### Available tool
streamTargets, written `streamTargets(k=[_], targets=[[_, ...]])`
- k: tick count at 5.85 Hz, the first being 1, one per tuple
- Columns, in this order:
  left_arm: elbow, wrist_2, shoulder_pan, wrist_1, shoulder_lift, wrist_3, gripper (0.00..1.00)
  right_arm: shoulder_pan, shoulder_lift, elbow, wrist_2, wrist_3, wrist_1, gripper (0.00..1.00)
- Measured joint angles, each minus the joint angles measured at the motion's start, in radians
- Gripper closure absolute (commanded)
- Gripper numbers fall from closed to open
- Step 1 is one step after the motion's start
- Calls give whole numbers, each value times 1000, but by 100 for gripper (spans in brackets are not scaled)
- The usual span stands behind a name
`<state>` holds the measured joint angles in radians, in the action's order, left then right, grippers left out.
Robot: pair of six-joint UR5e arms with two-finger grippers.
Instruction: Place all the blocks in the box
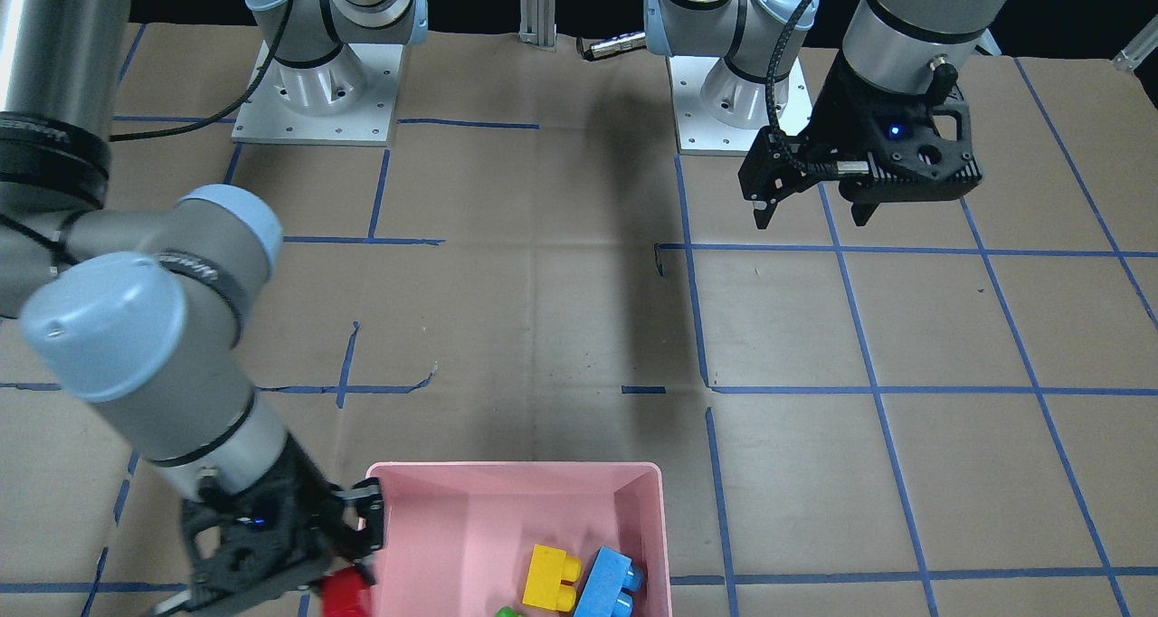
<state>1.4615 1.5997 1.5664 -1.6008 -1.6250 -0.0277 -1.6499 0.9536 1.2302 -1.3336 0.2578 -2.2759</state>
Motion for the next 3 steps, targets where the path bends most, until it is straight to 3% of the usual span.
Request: streamTargets(k=[1, 2, 3], targets=[[23, -2, -1, 6, 15, 7, 4, -76, -26, -6, 5, -118, -55, 91], [32, -28, -2, 12, 14, 28, 4, -116, -47, -8, 5, -189, -79, 14], [34, -59, -3, 19, 15, 56, 3, -130, -55, -12, 0, -219, -87, 0]])
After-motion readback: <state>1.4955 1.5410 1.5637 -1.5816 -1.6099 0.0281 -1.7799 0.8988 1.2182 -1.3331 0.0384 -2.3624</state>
